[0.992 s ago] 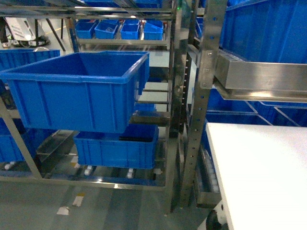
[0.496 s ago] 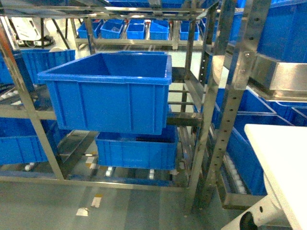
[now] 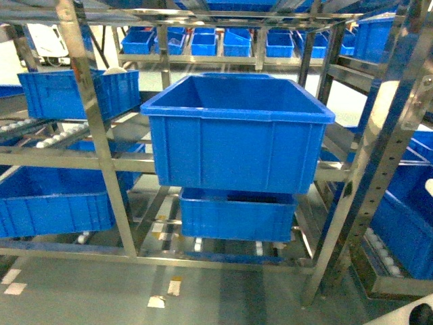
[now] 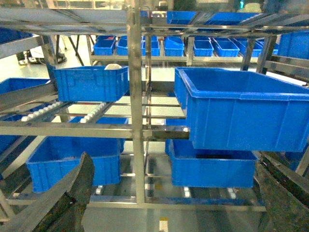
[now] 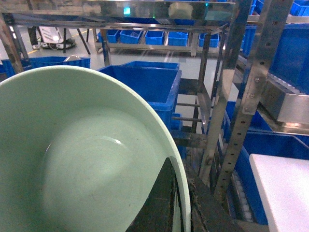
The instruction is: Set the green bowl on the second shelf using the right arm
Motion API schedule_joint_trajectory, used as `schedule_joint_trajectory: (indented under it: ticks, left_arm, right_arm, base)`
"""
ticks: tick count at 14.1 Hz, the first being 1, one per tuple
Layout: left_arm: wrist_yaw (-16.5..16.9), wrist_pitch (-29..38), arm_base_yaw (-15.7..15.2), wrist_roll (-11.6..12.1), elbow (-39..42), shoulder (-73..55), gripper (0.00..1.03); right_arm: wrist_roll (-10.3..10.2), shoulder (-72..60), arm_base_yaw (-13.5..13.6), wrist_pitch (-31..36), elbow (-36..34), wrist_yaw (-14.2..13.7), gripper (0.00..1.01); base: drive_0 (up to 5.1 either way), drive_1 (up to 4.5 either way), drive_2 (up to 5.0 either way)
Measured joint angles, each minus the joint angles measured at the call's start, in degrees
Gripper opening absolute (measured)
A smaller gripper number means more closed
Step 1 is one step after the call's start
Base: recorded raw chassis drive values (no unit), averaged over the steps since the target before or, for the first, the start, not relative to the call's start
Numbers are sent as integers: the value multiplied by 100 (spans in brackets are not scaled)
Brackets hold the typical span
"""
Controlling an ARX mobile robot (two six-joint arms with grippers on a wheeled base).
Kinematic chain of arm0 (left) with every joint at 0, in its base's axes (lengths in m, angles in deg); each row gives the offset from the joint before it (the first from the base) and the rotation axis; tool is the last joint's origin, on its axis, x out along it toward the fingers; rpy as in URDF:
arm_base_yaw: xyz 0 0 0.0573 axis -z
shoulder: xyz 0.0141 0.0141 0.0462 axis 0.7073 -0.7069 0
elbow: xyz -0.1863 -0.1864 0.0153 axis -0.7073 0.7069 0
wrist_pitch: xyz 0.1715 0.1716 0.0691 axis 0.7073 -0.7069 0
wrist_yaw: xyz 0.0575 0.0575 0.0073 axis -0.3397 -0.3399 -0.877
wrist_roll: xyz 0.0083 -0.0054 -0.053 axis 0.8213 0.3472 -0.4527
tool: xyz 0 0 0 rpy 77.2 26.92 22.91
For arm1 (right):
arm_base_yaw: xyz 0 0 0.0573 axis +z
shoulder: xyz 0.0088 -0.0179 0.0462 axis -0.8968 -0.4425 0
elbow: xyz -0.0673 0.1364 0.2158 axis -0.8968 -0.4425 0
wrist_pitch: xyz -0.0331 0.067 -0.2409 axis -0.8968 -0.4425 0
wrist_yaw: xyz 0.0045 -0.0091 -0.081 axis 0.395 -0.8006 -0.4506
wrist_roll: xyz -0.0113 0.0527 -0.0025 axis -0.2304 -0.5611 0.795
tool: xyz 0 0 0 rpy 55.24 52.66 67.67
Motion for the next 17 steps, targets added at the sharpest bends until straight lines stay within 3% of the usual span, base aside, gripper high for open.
schedule_joint_trajectory:
  ticks: [8,11,17]
  left_arm:
    - [4,4,-2,0,0,0,98]
    - [-11,11,-2,0,0,0,98]
    - [-4,13,-2,0,0,0,98]
  right_arm:
    - [0,0,0,7,0,0,2]
    - [0,0,2,0,0,13,2]
    - [0,31,0,-2,0,4,2]
  base:
    - [-501,244,244]
    - [0,0,0]
    - [7,410,-395]
